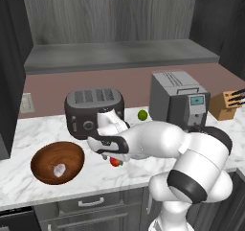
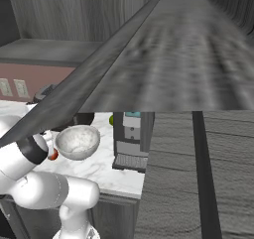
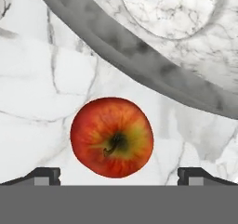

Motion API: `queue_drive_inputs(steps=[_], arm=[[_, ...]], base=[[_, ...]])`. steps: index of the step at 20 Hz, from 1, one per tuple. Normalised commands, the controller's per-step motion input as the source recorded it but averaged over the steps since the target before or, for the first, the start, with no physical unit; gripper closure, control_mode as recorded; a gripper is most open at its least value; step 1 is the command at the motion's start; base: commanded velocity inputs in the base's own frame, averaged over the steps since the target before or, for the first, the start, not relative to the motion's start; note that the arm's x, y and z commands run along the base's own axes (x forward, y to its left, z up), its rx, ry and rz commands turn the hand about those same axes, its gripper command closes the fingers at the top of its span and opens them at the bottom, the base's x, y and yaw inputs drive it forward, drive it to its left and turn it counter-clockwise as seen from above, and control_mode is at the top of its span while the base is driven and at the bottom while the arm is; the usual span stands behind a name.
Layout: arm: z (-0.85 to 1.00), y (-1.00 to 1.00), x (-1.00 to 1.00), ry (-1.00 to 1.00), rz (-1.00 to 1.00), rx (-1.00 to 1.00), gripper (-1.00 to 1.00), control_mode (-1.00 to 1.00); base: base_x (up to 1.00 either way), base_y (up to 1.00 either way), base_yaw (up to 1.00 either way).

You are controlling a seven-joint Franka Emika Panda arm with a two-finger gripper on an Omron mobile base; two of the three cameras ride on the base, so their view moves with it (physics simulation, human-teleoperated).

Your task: Pick both bowls and place them on the counter. Then place the garlic in one bowl and place the apple in the other bowl.

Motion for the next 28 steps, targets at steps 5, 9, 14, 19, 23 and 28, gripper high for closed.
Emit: queue_drive_inputs(steps=[5, 9, 14, 19, 23, 28], arm=[[0.00, -0.18, 0.00, 0.00, -0.13, -0.05, -1.00, -1.00], [-0.07, -0.05, 0.00, 0.00, -0.08, -0.06, -1.00, -1.00], [-0.05, -0.03, 0.04, 0.00, 0.00, 0.00, -1.00, -1.00], [0.00, -0.03, 0.03, 0.00, 0.00, 0.00, -1.00, -1.00], [-0.01, -0.03, 0.02, 0.00, 0.00, 0.00, -1.00, -1.00], [-0.04, -0.14, 0.00, 0.00, 0.01, 0.00, -1.00, -1.00]], base=[[0.00, 0.00, 0.00], [0.00, 0.00, 0.00], [0.00, 0.00, 0.00], [0.00, 0.00, 0.00], [0.00, 0.00, 0.00], [0.00, 0.00, 0.00]])
